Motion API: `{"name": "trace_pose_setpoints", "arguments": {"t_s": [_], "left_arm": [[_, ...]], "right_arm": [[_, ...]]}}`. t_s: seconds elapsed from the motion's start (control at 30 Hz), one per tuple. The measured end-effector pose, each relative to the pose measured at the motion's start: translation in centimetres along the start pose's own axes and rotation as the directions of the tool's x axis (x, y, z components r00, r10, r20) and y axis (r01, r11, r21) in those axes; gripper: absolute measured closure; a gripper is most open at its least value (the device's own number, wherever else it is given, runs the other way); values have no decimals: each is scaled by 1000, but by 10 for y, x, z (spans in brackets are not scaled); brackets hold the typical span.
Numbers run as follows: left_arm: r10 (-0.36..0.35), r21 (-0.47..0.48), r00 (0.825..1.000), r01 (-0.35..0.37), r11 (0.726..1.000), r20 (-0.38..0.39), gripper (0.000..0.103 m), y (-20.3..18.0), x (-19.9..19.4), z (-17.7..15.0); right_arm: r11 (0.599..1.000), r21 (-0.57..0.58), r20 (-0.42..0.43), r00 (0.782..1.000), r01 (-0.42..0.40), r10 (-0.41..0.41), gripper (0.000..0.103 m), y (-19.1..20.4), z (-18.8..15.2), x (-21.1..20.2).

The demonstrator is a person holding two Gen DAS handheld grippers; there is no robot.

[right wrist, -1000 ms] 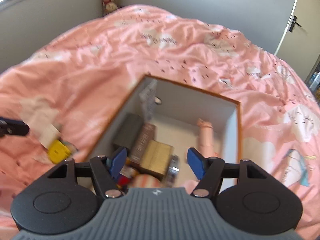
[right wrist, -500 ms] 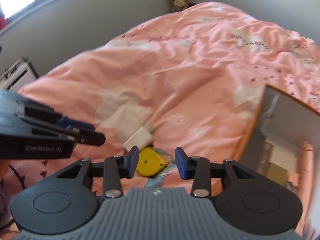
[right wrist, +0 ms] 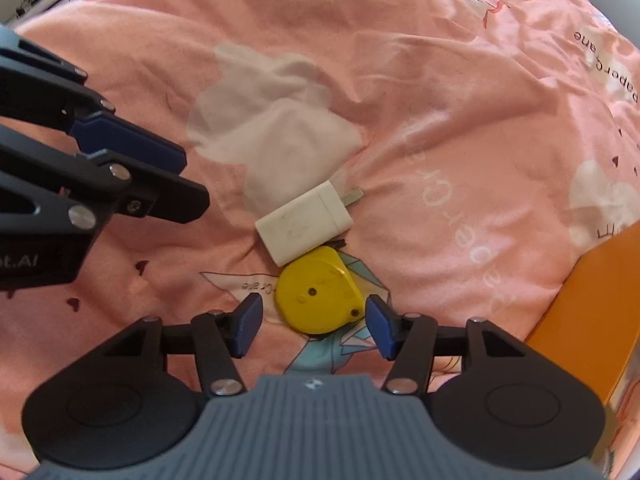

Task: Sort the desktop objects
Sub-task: 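Move the right gripper to the yellow tape measure and grasp it, then grasp the white charger plug with the left gripper while the right gripper lifts the tape measure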

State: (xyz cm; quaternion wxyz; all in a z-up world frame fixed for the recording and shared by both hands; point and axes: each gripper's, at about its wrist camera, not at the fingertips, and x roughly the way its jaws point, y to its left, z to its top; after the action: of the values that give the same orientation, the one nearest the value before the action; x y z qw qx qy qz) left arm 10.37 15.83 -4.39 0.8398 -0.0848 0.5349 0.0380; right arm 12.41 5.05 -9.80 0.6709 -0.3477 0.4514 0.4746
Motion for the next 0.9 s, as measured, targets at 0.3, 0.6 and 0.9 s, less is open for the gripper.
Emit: {"name": "trace_pose_setpoints", "arguments": {"t_s": [0.3,0.6,0.9], "left_arm": [[14,-36,1000,-15,999,-21,80,14,13,2],[-12,-27,1000,11,1000,-20,80,17,16,3],[-23,18,1000,23,1000,-12,70,5,21,9]], "right_arm": [[998,-58,-46,999,11,-14,44,4,10,25],[1000,3,-71,997,-15,15,47,-7,6,29],[995,97,17,1000,-18,17,47,-35,-15,-21]]}}
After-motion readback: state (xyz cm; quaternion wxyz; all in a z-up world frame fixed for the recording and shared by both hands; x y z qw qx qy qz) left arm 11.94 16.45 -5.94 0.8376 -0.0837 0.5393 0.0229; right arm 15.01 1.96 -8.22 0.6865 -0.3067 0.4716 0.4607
